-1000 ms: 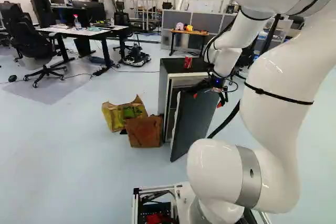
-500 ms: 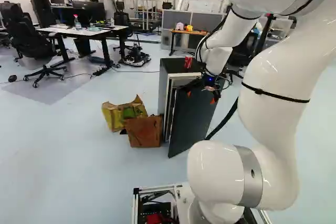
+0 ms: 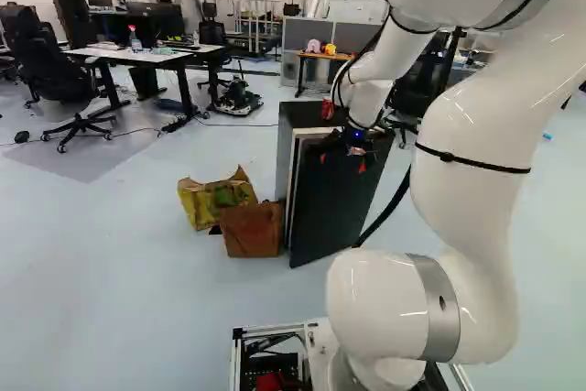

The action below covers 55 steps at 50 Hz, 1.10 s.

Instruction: Grab a drink from the fridge

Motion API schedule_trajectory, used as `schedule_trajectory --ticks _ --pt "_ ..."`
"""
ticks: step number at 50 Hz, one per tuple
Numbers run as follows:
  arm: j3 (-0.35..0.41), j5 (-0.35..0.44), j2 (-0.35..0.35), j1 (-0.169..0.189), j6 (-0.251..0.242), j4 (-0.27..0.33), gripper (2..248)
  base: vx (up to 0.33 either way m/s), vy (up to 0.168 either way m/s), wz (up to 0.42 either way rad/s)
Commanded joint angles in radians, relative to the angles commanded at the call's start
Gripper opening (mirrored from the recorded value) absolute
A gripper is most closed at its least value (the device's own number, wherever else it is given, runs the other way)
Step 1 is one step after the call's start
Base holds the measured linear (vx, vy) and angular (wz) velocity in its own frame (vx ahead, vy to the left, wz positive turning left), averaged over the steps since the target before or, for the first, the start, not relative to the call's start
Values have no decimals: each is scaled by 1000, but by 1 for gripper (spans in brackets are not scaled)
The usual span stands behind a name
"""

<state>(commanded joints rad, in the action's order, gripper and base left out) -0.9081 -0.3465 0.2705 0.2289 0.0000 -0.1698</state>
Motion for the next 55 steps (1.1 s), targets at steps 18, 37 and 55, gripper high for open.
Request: schedule_trajectory --ticks 18,37,55 --pt "-39 61 31 -37 0 13 247 0 0 0" --pt "-46 119 36 -45 0 26 247 0 0 0" --pt "-46 142 36 -45 0 36 247 0 0 0"
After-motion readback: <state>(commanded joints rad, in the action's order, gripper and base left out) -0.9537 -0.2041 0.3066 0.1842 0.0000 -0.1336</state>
